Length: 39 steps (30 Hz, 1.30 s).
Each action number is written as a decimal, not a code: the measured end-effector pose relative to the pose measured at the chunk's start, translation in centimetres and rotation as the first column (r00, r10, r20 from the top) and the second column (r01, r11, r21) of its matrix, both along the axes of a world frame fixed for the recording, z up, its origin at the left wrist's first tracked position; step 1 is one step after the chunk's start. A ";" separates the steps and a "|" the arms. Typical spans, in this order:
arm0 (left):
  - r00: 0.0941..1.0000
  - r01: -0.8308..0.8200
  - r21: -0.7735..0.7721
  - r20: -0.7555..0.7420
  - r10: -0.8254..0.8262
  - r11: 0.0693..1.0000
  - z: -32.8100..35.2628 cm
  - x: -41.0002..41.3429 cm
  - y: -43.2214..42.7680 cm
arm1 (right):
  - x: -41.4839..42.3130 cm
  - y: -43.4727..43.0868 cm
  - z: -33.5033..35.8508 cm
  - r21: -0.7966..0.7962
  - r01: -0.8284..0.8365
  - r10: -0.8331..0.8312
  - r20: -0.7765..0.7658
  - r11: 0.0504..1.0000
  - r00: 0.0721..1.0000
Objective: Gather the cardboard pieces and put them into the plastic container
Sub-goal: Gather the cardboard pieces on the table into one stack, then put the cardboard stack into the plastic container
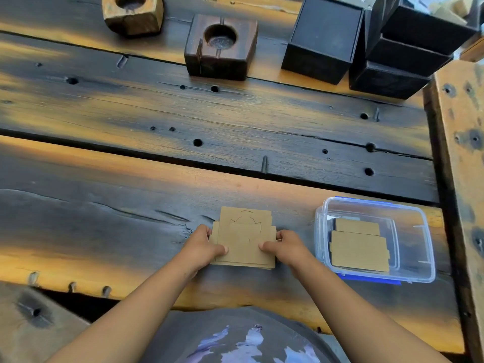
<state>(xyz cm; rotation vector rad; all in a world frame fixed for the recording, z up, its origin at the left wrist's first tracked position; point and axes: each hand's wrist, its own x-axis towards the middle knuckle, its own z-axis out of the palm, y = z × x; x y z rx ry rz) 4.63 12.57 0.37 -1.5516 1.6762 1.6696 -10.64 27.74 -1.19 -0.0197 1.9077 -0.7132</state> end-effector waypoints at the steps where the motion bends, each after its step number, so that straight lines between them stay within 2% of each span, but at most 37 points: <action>1: 1.000 0.005 0.001 -0.014 -0.005 1.000 0.3 0.3 0.0 | 0.3 0.1 0.4 -0.006 0.013 -0.013 -0.010 1.000 1.000; 14: 0.984 0.002 -0.050 -0.178 -0.010 0.999 3.3 3.2 -1.1 | 3.6 -0.3 6.3 -0.119 0.133 -0.145 -0.102 0.984 0.984; 20: 0.962 0.083 -0.058 -0.256 -0.095 0.995 3.4 3.0 -2.1 | 4.2 -0.2 8.2 -0.085 0.144 -0.157 -0.174 0.986 0.972; 25: 0.952 0.142 -0.068 -0.264 -0.155 0.987 3.4 2.5 -2.4 | 4.8 -0.1 8.7 -0.051 0.157 -0.164 -0.233 0.986 0.958; 32: 0.947 0.077 -0.026 -0.311 -0.082 0.997 4.1 2.0 -2.3 | 3.8 0.8 8.6 -0.122 0.172 -0.194 -0.205 0.978 0.959; 39: 0.953 -0.015 -0.045 -0.303 0.000 0.999 5.5 -0.5 1.2 | -0.4 3.7 8.5 -0.233 0.114 -0.160 -0.189 0.966 0.969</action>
